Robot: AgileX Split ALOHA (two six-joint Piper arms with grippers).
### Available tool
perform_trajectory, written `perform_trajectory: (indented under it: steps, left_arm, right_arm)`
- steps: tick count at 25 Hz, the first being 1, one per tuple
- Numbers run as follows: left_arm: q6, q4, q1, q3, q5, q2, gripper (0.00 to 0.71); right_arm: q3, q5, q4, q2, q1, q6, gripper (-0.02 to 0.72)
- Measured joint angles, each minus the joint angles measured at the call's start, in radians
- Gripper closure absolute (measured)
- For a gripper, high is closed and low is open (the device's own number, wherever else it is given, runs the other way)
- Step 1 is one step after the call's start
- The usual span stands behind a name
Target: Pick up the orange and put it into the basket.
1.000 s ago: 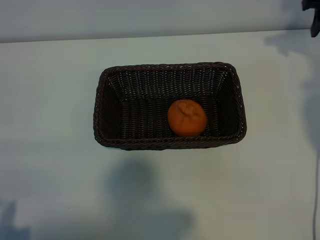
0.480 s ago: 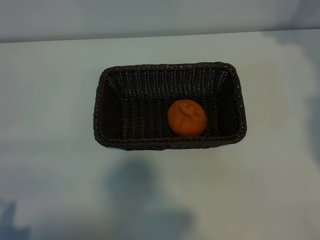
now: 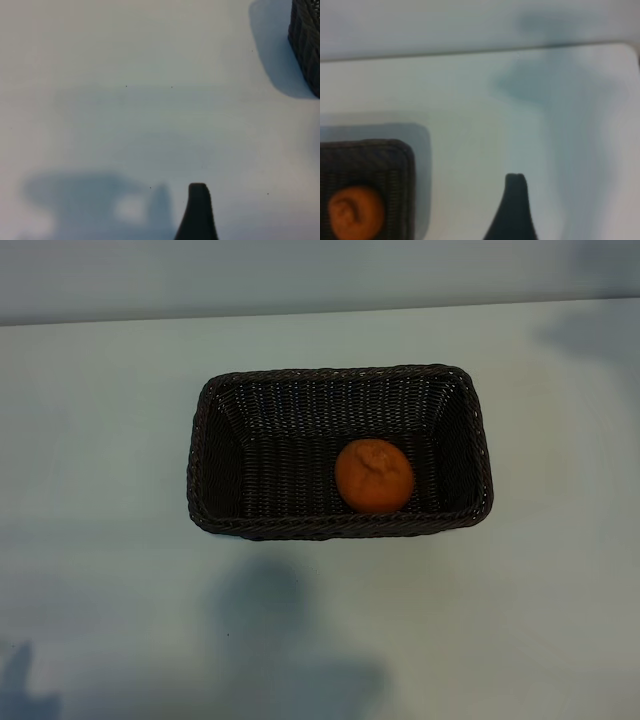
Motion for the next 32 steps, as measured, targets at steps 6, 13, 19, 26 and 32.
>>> perform_trajectory:
  steps: [6, 13, 19, 26, 32]
  left_arm:
    - [-0.006, 0.0, 0.0, 0.0, 0.0, 0.0, 0.118]
    - [-0.006, 0.0, 0.0, 0.0, 0.0, 0.0, 0.118]
    - [-0.006, 0.0, 0.0, 0.0, 0.0, 0.0, 0.118]
    - [-0.006, 0.0, 0.0, 0.0, 0.0, 0.0, 0.118]
    - [0.0, 0.0, 0.0, 0.0, 0.0, 0.0, 0.118]
  right_arm:
    - [0.125, 0.0, 0.002, -0.343, 0.0, -0.012, 0.141]
    - [0.309, -0.01, -0.018, -0.675, 0.0, -0.033, 0.167]
    - [0.509, -0.08, -0.043, -0.866, 0.0, -0.035, 0.169]
    - [0.737, -0.195, -0.054, -1.035, 0.0, -0.034, 0.17]
    - [0.92, -0.231, -0.072, -1.118, 0.0, -0.033, 0.17]
